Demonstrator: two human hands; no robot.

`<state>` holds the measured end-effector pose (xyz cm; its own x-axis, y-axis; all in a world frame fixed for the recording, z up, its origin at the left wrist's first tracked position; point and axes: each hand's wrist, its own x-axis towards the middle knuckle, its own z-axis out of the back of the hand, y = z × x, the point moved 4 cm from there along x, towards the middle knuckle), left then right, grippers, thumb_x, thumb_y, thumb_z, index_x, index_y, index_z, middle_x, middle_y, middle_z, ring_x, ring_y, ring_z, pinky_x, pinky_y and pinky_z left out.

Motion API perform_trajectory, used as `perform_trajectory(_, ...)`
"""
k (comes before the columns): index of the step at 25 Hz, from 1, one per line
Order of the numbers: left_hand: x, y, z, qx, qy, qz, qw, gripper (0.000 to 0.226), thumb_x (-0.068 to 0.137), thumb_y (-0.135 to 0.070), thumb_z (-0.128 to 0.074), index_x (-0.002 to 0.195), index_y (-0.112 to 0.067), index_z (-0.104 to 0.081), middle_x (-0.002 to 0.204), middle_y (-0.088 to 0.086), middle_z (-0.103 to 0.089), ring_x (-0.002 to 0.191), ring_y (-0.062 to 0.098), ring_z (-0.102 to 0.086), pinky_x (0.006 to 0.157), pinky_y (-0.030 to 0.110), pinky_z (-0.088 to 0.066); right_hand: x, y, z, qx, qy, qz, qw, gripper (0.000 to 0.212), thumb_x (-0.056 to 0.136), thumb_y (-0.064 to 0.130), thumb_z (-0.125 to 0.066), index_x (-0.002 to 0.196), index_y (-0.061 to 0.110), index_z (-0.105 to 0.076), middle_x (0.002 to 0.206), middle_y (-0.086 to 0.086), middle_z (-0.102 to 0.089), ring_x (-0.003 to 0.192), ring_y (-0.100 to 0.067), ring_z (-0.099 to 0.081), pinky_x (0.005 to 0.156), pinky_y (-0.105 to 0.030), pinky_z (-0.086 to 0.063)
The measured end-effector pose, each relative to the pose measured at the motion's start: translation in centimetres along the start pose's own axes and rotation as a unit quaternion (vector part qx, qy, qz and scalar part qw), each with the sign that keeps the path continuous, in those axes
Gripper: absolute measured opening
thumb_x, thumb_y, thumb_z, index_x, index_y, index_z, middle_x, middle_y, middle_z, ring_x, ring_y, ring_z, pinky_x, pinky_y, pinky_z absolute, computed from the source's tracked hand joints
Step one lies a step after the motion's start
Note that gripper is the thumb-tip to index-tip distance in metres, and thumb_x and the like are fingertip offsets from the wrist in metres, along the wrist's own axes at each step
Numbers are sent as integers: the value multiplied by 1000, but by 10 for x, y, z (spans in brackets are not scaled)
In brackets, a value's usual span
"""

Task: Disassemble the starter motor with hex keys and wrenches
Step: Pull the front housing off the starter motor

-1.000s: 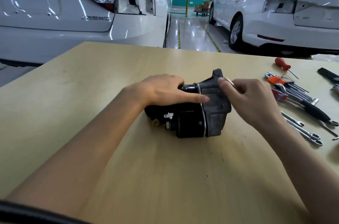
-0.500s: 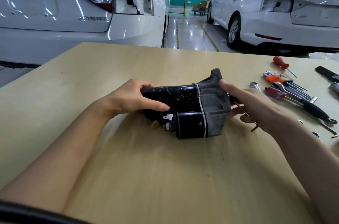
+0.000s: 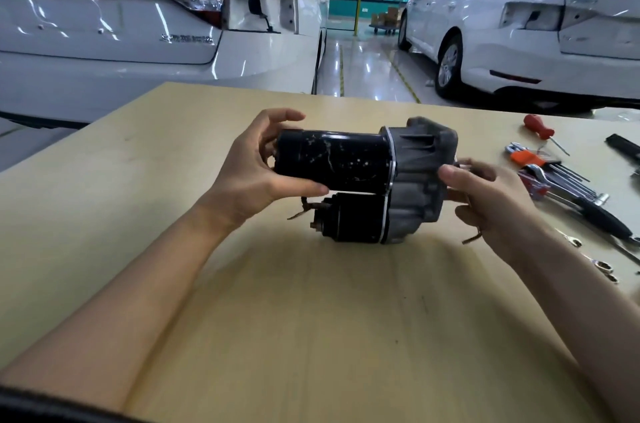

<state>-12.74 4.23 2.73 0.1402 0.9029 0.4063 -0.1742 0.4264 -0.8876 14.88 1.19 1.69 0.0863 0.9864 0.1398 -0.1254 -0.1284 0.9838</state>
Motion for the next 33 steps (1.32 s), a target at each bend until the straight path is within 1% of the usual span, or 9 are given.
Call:
perform_trajectory(3,1,-10,-1,59,14,-70,996,90,45,-5,-91,124,-25,-52,109,-2,-61,101,6,-60,92,18,-47,-1,4,2,30,38,68,997,36,50,31,-82,81,20,-67,65,10,-62,46,-3,-39,37,-12,-25)
perform_trajectory(7,0,-17,-1,191,12,-157,969,82,54,0,-89,125,-19,-54,110,1,-58,101,6,-56,93,16,-45,-3,7,1,100,67,80,989,8,63,21,-72,68,25,-67,86,13,-71,57,-2,-58,35,-11,-25)
perform_trajectory(10,-1,-19,-1,265,-2,-214,940,69,53,0,-85,116,-10,-61,109,4,-57,97,9,-53,89,11,-40,-2,8,5,92,36,69,993,11,69,25,-71,61,25,-63,101,11,-72,63,0,-59,35,-12,-26)
perform_trajectory(15,0,-15,-1,306,1,-245,920,67,51,-2,-84,114,-6,-62,106,6,-57,94,15,-53,86,7,-36,-4,11,2,53,86,102,990,37,60,36,-77,95,28,-68,87,12,-67,57,0,-55,40,-9,-32)
perform_trajectory(17,0,-14,-1,334,6,-252,908,65,51,-3,-84,112,-4,-62,104,8,-57,92,23,-54,86,9,-36,-7,15,-5,13,126,124,984,46,63,34,-75,108,25,-69,83,10,-69,57,0,-59,46,-8,-39)
perform_trajectory(21,-2,-13,-6,394,29,-280,875,56,55,-8,-83,107,0,-63,100,14,-58,88,31,-52,85,26,-43,-16,24,-17,-58,155,154,974,50,53,45,-86,98,24,-75,86,1,-74,72,-11,-68,57,-17,-50)
perform_trajectory(24,-3,-12,-6,429,16,-285,857,48,62,-16,-79,105,-2,-62,103,13,-59,90,31,-51,75,41,-51,-23,33,-21,-135,135,224,956,51,49,43,-89,93,24,-72,91,7,-74,79,-6,-68,61,-10,-47)
perform_trajectory(31,-5,-13,-4,505,-26,-314,804,37,74,-28,-63,103,-5,-62,103,13,-60,89,34,-55,81,41,-43,-30,43,-23,-177,179,214,944,59,54,41,-89,104,20,-68,99,6,-74,92,-5,-69,68,-6,-45)
perform_trajectory(33,-6,-14,-5,521,-32,-314,793,37,73,-28,-64,103,-6,-62,102,12,-61,90,33,-56,83,40,-39,-34,43,-29,-227,173,232,930,68,51,51,-86,111,28,-64,103,16,-71,98,1,-65,73,-3,-43)
